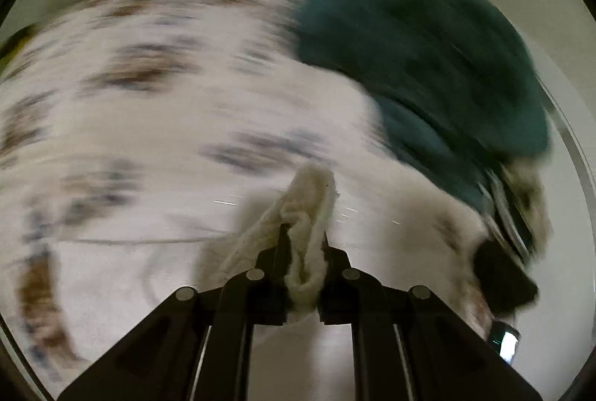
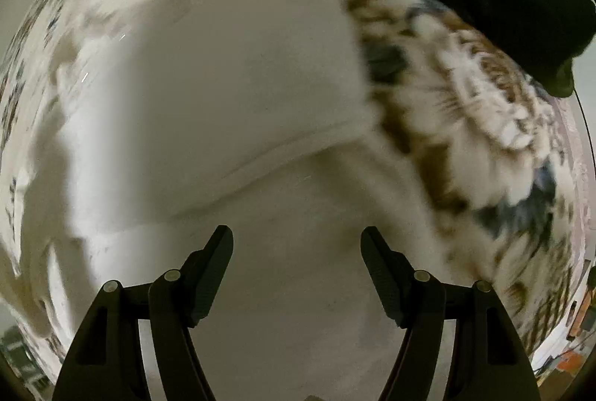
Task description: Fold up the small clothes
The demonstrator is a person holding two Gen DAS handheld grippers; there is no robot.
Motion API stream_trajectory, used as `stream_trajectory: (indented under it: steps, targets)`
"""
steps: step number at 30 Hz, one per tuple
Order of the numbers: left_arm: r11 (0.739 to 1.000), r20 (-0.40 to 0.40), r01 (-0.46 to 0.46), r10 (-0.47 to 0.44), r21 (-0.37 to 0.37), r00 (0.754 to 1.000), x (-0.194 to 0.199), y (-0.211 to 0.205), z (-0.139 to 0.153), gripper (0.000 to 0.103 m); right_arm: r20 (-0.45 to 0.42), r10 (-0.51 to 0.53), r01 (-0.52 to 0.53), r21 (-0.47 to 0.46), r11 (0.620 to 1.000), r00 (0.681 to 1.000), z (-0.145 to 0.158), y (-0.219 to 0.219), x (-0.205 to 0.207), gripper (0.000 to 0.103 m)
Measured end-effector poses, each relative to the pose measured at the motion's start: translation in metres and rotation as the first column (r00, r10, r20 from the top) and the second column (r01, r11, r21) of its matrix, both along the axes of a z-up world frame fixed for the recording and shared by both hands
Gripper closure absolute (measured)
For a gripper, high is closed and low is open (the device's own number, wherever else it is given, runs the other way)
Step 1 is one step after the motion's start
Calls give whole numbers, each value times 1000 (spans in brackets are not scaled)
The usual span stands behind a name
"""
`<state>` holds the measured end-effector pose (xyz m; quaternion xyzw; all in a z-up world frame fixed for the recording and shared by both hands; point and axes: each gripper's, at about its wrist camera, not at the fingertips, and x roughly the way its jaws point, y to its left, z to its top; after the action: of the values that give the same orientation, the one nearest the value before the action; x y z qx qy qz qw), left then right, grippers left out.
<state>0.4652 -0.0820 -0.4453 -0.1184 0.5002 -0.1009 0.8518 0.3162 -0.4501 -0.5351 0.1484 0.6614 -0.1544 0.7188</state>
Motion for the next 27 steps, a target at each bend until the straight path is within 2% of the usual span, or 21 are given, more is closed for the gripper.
stream_trajectory:
  steps: [3, 4, 7, 9, 10, 11, 13, 15, 17, 19, 21, 24, 25, 26, 27]
  targets:
    - [991, -29, 134, -135, -21, 990, 1, -89, -15, 95, 5, -10, 10, 7, 1000, 1000, 10, -41, -12, 30]
    - [982, -65, 188, -189, -23, 980, 0, -125, -23, 94, 6, -5, 5, 8, 1000, 1000, 13, -52, -16, 30]
    - [964, -111, 260, -264, -54, 958, -6, -173, -34, 91, 3, 22, -22, 12, 1000, 1000, 21, -82, -24, 30]
    - [959, -111, 281, -283, -35, 953, -11, -180, -34, 79, 5, 33, -33, 27, 999, 999, 33, -119, -38, 30]
    - [959, -103, 283, -285, -33, 953, -12, -178, -32, 60, 11, 32, -32, 45, 998, 999, 31, -90, -35, 30]
    - [961, -92, 275, -277, -42, 956, -14, -168, -25, 43, 22, 26, -27, 70, 997, 999, 32, -97, -37, 30]
    - [973, -71, 229, -230, -22, 971, -15, -138, -14, 31, 47, 4, -9, 113, 994, 999, 48, -124, -53, 30]
    - [990, -38, 137, -136, 33, 990, -13, -87, -11, 30, 79, -19, 6, 162, 987, 997, 63, -141, -65, 30]
    - [990, -11, 7, -5, 142, 1000, -17, -26, -10, 22, 113, -39, 15, 208, 978, 993, 80, -153, -72, 30]
    - [970, -3, -95, 99, 225, 995, -22, 26, -18, 18, 144, -43, 5, 259, 966, 989, 84, -149, -54, 30]
    - [935, -31, -180, 198, 305, 980, -27, 78, -37, 18, 162, -33, -15, 284, 959, 986, 82, -141, -29, 30]
    - [889, -90, -279, 331, 363, 939, -30, 142, -70, 18, 156, 11, -49, 245, 968, 988, 64, -120, 14, 32]
    - [883, -98, -292, 349, 368, 932, -30, 150, -75, 18, 137, 30, -60, 220, 974, 990, 54, -115, 23, 45]
    - [877, -112, -315, 376, 362, 920, -30, 163, -84, 18, 124, 41, -67, 213, 975, 991, 40, -98, 45, 70]
    - [877, -118, -330, 391, 350, 913, -29, 168, -89, 18, 106, 56, -77, 212, 974, 993, 29, -88, 56, 83]
